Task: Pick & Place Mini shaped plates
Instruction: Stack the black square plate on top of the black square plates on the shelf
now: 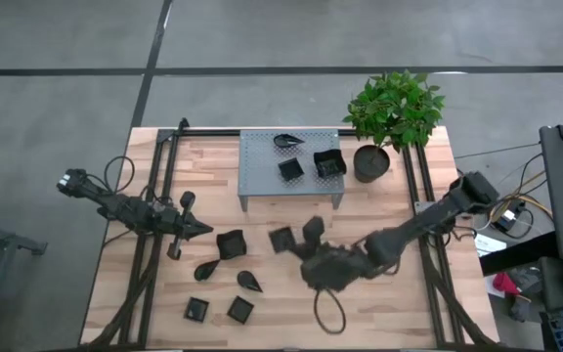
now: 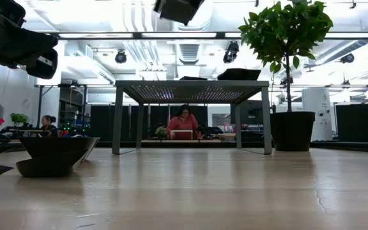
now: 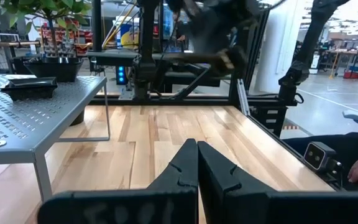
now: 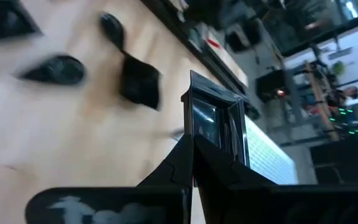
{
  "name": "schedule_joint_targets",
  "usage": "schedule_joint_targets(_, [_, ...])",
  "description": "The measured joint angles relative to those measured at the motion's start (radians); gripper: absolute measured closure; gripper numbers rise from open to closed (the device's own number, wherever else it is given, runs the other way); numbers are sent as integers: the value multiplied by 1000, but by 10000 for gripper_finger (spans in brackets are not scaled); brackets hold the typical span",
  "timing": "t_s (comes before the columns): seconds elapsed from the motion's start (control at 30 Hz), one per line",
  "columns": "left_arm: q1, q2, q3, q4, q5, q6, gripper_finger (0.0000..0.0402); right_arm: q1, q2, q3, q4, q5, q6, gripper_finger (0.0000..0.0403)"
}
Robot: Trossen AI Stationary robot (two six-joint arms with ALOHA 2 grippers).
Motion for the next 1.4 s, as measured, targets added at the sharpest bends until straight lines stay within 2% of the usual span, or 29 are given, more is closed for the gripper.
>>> schedule_joint_targets(0.17, [0,1,0,0,0,0,401,-127,-66,-25,-34,-15,-95,394])
schedule_joint_targets(0.37, [0,1,0,0,0,0,401,-299,-84,-31,-76,-120,-221,394])
schedule_joint_targets(0.63, [0,1,0,0,0,0,401,-461,-73,-32,-118,-134,-316,394])
schedule_joint_targets(0.97, [0,1,0,0,0,0,401,-500,-62,-35,-134,-174,-412,394])
schedule_joint_targets(1.4, [0,1,0,0,0,0,401,-508,-59,-41,-121,-166,-424,394])
